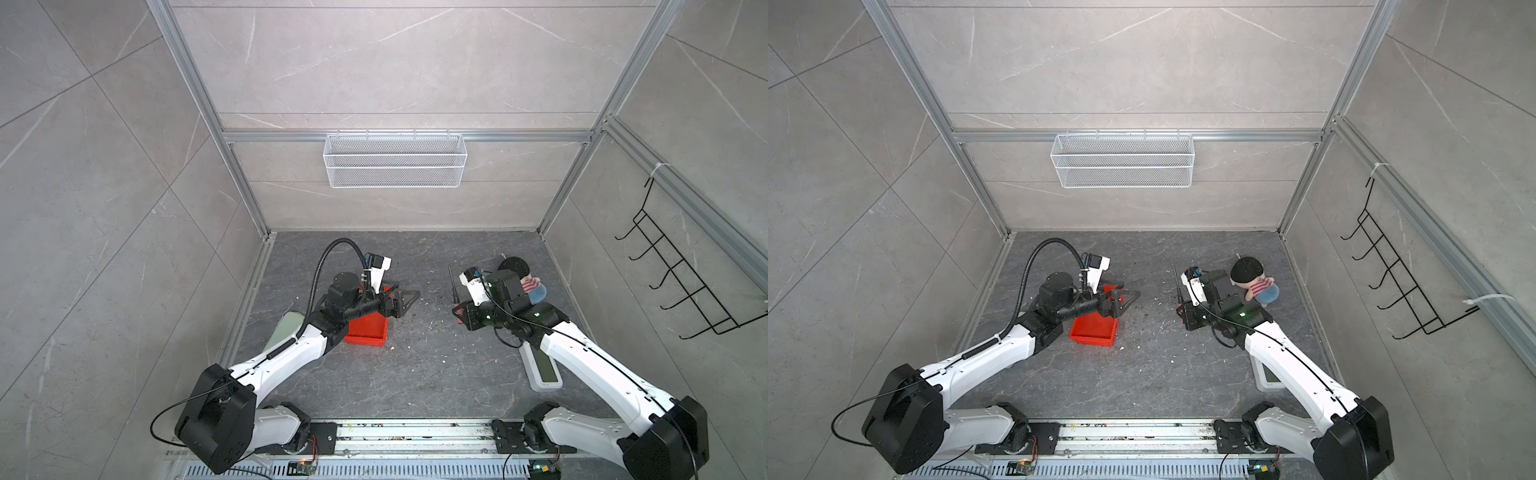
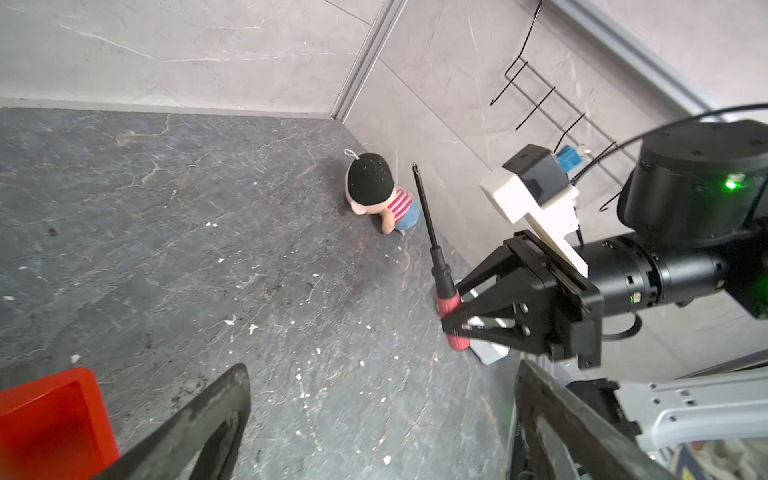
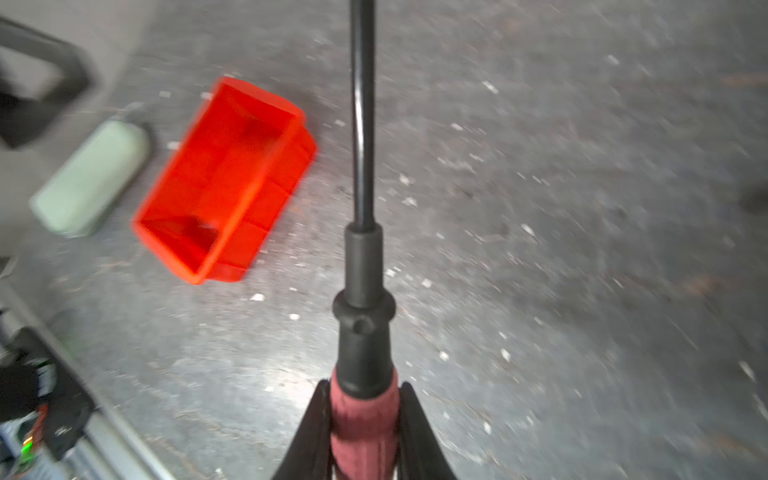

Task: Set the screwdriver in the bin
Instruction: 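Lift the screwdriver upright with the right gripper toward the left gripper, then grasp the screwdriver handle with the left gripper and open the right gripper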

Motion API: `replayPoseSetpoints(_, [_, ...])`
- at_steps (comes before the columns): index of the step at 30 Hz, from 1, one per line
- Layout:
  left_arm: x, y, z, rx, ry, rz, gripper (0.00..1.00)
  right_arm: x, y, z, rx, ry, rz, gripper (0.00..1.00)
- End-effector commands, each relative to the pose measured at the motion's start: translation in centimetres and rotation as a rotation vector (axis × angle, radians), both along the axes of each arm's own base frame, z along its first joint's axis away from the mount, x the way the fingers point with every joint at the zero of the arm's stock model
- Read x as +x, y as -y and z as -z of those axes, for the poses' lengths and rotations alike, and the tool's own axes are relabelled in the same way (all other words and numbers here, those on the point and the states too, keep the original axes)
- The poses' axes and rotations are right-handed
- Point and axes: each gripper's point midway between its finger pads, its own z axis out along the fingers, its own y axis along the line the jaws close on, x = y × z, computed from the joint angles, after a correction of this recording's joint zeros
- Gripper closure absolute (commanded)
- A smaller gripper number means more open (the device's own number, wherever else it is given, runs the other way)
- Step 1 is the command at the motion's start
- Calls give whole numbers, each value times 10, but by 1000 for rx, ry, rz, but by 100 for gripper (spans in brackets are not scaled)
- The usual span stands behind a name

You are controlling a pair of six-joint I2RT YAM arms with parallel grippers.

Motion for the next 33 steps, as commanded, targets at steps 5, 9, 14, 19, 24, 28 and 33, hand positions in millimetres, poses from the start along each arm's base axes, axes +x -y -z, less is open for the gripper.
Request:
replayPoseSetpoints(5, [0,11,-46,-188,19,35,9,0,-61,-48,141,107,-209,100])
replayPoseSetpoints(9, [0,14,-52,-227,16,49,17,2,-81,-56,168,134,-244,100])
replayPoseSetpoints(14, [-1,16,-54,-251,9,57,32,8,-99,-64,195,165,-260,100])
replayPoseSetpoints(19, [-2,17,-53,-254,5,65,42,14,-109,-74,213,204,-269,100])
replayPoseSetpoints(24, [1,17,-47,-250,-12,55,46,16,-114,-83,219,226,-283,100])
replayPoseSetpoints(28, [0,17,-45,-253,-19,55,54,16,-115,-84,227,227,-279,100])
replayPoseSetpoints(33, [0,16,-46,-255,-10,48,83,15,-116,-81,226,220,-281,100])
